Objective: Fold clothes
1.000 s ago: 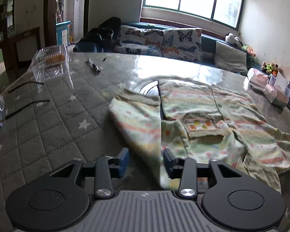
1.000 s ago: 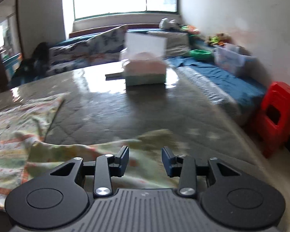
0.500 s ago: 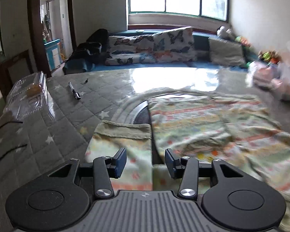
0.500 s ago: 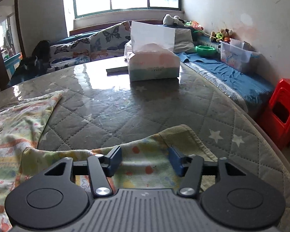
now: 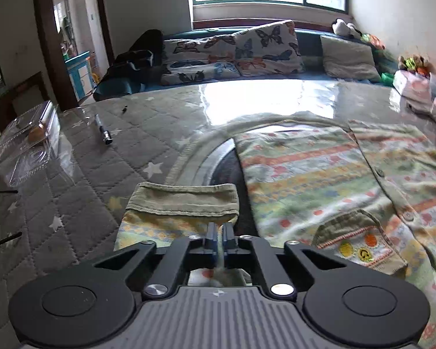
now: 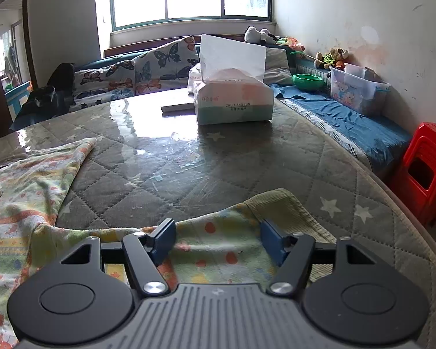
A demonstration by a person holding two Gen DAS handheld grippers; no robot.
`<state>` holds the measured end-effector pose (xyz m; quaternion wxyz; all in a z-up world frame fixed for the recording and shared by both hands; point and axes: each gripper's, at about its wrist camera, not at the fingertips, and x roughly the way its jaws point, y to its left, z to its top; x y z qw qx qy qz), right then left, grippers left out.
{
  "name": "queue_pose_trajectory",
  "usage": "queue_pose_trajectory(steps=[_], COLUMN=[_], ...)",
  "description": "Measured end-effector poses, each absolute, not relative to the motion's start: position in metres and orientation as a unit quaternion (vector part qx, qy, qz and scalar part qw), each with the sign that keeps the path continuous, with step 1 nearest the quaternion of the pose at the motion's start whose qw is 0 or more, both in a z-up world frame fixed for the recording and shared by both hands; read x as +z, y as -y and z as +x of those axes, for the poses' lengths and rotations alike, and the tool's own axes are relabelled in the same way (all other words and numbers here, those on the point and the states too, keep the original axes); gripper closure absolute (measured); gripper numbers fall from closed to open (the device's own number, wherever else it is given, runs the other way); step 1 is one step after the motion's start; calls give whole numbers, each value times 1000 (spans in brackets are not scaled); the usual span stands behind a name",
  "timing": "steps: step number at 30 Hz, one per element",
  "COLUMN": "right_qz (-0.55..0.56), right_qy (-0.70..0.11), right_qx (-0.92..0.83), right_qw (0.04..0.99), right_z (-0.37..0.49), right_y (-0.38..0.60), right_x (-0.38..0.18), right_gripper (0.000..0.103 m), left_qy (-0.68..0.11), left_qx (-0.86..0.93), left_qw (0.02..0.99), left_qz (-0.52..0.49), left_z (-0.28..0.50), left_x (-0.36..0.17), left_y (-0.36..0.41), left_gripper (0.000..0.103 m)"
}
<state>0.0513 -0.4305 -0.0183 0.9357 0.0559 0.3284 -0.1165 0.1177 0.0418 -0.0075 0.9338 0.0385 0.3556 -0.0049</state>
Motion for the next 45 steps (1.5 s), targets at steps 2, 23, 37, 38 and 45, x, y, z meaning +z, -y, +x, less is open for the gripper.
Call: queue_pose_trajectory(steps=[2,23,37,38,45], right_qz=[56,63,42,41,33], right_qy=[-328,-330,-341,-341,-342], right_qx=[-117,-113,-112,-114,-123], right_qw=[936,935,932,932,931], right_z=[51,44,47,47,50], right_y=[431,426,430,430,430], right_x=[-18,-14,-18,-18,-17], right_gripper=[36,30,26,26,27], left_qy=[-340,-319,-336,-335,-330], left_qx=[9,192,122,127,158], left_qw=[940,922,933,933,930], left_qz=[16,-110,-36,-31,-13], left_z=[111,-22,23,24,33], left_x=[2,14,-4,-5,-7], left_y=[-56,-182,-145,-147,-163], left_gripper=[101,102,97,97,97])
